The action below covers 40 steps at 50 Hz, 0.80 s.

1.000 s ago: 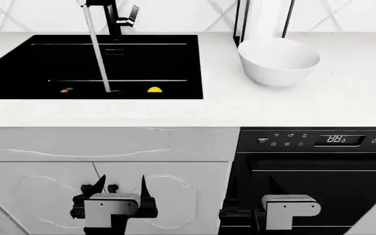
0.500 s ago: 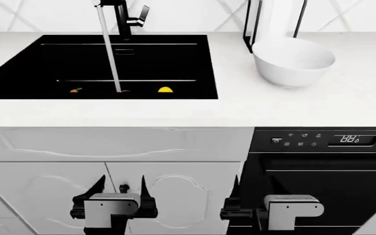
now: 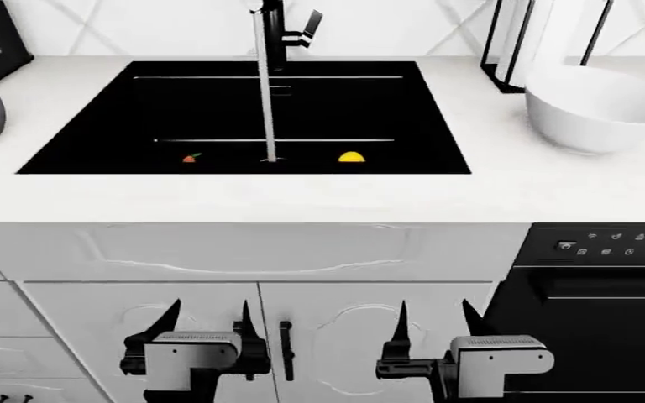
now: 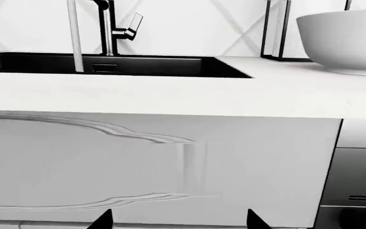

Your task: Pick the eggplants and oranges from the sink and place them in one bowl. Place the carrot in the other bowl. Then turn off the sink faucet.

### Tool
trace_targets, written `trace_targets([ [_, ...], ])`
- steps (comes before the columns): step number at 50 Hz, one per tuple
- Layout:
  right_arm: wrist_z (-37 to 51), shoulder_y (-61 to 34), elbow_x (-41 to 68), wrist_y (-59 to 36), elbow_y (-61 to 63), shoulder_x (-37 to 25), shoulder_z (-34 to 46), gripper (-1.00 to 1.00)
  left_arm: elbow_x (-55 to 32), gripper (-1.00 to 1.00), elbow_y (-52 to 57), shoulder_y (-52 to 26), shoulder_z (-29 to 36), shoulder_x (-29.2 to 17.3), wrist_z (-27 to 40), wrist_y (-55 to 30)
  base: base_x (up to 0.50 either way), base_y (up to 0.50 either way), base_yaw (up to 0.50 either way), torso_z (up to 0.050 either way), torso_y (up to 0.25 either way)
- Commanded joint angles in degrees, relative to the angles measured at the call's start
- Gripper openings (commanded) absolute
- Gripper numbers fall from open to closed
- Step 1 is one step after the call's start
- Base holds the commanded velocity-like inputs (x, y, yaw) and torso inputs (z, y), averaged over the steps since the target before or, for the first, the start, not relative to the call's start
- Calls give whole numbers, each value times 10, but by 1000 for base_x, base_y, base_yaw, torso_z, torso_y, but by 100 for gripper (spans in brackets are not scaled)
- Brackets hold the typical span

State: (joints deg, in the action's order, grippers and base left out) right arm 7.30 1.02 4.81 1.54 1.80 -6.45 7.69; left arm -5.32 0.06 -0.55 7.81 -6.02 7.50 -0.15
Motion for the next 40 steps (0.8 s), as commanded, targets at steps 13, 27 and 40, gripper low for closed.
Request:
trace_targets([
  [13, 19, 5, -3, 2, 2, -12, 18, 100, -14, 100, 0, -6, 17, -10, 10, -2, 363, 245, 0, 0, 0],
  [27, 24, -6, 6, -5, 2, -19, 19, 100, -17, 100, 0, -3, 24, -18, 16, 4, 0, 268, 0, 0, 0],
  [40, 35, -1, 12, 8, 2, -21, 20, 100, -22, 100, -5, -6, 30, -22, 21, 8, 0, 179, 0, 0, 0],
])
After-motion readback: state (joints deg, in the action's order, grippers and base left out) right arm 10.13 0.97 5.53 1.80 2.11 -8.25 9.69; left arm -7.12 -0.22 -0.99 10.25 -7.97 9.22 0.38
